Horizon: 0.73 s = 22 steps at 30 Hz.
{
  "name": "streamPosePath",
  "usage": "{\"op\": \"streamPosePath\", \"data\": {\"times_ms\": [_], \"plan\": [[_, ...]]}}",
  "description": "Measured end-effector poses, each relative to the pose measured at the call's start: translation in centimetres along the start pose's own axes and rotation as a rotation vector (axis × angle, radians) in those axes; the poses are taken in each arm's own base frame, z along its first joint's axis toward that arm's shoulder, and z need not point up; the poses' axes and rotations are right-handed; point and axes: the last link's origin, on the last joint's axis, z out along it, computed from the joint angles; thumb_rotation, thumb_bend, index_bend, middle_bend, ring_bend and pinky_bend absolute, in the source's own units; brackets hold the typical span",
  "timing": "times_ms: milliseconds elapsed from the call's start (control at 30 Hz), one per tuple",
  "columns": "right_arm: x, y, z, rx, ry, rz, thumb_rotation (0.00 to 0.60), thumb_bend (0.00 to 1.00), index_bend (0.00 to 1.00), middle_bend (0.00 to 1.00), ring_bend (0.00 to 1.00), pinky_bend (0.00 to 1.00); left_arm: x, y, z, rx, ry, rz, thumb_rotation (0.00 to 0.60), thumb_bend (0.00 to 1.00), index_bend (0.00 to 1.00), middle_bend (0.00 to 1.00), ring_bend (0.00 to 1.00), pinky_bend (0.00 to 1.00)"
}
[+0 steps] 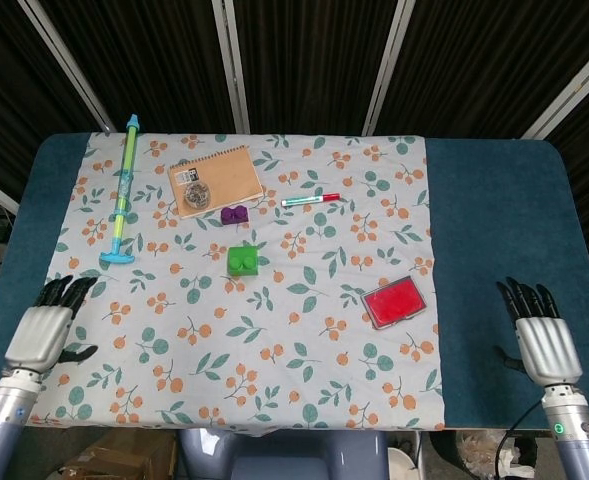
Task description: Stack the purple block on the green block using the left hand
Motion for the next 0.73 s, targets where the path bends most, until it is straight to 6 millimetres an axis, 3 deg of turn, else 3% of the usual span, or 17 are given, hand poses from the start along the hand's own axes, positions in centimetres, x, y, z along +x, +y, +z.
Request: {"op": "streamPosePath", "data": {"times_ms": [167,733], "plan": [[0.0,-0.2,0.0,0.010,-0.001,-0.002,0.600,0.22,0.04,0.06,0.10,0.00,-0.3,-1.0,-1.9,0.047,0.023,-0.045,0.600,0.10,0.04,0.04,0.00,0.00],[0.2,0.0,0.1,-0.002,0.017,0.000,0.600,0.22,0.04,0.06,0.10,0.00,0.8,-1.5,-3.1,-0.008,0.204,0.088,0.600,0.10,0.04,0.04,0.00,0.00]]}}
